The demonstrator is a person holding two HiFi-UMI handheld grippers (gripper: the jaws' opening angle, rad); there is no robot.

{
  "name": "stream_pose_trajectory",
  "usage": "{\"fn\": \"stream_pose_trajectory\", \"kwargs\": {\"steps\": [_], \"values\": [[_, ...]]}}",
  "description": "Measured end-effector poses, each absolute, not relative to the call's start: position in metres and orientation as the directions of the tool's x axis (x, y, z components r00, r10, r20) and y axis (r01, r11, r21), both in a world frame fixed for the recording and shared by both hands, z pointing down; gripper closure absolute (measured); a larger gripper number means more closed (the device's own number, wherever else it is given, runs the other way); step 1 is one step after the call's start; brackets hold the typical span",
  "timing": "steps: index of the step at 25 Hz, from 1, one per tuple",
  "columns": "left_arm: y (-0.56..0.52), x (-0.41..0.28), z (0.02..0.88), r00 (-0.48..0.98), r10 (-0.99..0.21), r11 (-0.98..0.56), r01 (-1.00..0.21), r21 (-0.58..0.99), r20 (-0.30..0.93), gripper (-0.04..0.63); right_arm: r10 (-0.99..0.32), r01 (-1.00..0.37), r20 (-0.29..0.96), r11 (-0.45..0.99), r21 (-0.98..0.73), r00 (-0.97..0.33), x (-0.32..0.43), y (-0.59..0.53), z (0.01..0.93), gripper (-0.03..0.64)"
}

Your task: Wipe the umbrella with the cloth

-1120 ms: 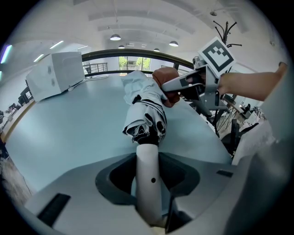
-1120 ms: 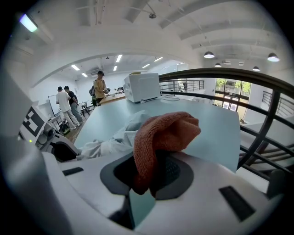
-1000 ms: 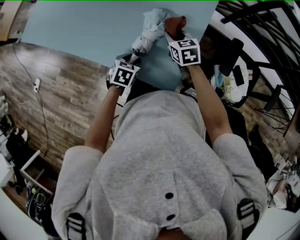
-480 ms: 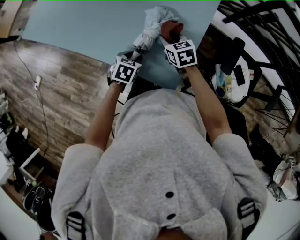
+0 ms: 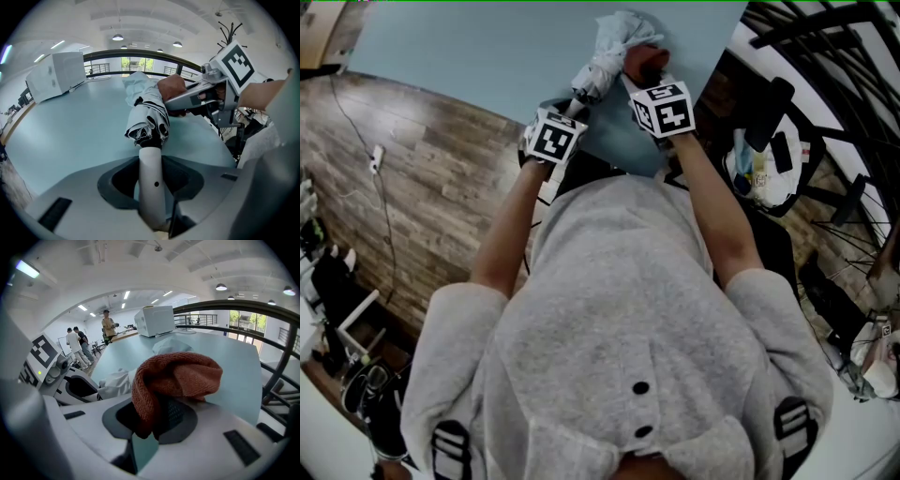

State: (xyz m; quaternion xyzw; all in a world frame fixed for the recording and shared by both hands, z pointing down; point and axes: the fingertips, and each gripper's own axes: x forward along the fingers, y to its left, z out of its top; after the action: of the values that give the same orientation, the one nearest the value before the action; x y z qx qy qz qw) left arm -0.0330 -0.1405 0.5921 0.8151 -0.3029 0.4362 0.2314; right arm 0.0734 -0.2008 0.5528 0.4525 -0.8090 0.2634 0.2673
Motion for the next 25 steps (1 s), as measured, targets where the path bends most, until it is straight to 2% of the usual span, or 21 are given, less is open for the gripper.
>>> {"fn": "stream_pose_trajectory", "kwargs": {"steps": [25], "values": [[-0.142, -0.033, 0.592, 0.431, -0.296, -0.711, -0.695, 0.104, 0.852, 0.442, -0.477, -0.803, 0.7, 0.547, -0.236, -0.531, 0.034, -0.169, 0.562, 0.537]]}}
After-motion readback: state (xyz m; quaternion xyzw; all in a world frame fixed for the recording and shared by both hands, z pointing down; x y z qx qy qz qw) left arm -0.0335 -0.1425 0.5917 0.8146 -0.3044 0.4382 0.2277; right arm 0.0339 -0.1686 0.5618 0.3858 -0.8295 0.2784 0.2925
